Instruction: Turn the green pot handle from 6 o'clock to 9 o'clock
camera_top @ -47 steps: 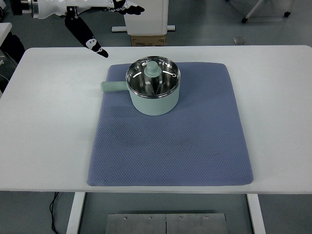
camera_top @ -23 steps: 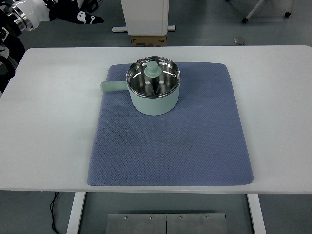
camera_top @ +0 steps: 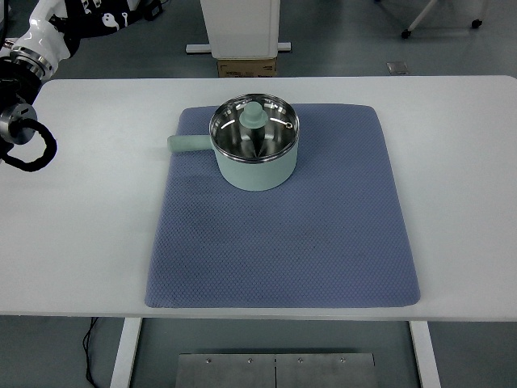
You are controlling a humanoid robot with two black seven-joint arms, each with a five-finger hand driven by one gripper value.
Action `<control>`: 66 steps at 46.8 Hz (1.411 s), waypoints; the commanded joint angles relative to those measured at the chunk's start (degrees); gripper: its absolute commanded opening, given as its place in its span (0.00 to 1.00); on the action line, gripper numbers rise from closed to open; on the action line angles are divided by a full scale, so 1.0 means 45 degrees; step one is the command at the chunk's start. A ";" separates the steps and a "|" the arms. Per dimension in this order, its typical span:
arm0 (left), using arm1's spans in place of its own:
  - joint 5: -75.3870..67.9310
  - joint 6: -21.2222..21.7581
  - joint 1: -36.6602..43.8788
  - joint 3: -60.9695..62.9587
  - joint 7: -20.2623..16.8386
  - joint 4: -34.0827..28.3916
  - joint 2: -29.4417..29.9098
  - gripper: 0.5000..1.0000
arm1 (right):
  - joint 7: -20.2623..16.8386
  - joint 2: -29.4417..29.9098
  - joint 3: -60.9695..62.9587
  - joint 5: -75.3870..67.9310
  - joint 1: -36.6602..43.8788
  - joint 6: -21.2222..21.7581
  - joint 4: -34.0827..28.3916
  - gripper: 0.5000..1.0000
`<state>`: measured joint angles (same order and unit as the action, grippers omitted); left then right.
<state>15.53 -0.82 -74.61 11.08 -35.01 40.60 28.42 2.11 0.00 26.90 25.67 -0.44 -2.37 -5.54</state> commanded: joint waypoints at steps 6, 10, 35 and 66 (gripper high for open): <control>0.1547 0.0202 0.1208 -0.1641 0.0001 -0.0389 -0.0418 1.00 | 0.0000 0.0000 0.0000 0.0000 -0.0001 0.0000 0.0000 1.00; 0.1587 0.0358 0.1754 -0.2675 0.0044 -0.0603 -0.0769 1.00 | 0.0000 0.0000 0.0000 0.0000 -0.0001 0.0000 0.0000 1.00; 0.1450 0.0515 0.3221 -0.4573 0.0103 -0.3181 -0.4363 1.00 | 0.0000 0.0000 0.0000 0.0000 -0.0001 0.0000 0.0000 1.00; 0.1431 -0.0089 0.3670 -0.5237 0.0103 -0.3318 -0.5164 1.00 | 0.0000 0.0000 0.0000 0.0000 -0.0020 0.0000 0.0000 1.00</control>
<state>22.01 0.03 -58.11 -12.48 -34.54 25.65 5.53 2.11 0.00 26.89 25.66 -0.43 -2.37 -5.54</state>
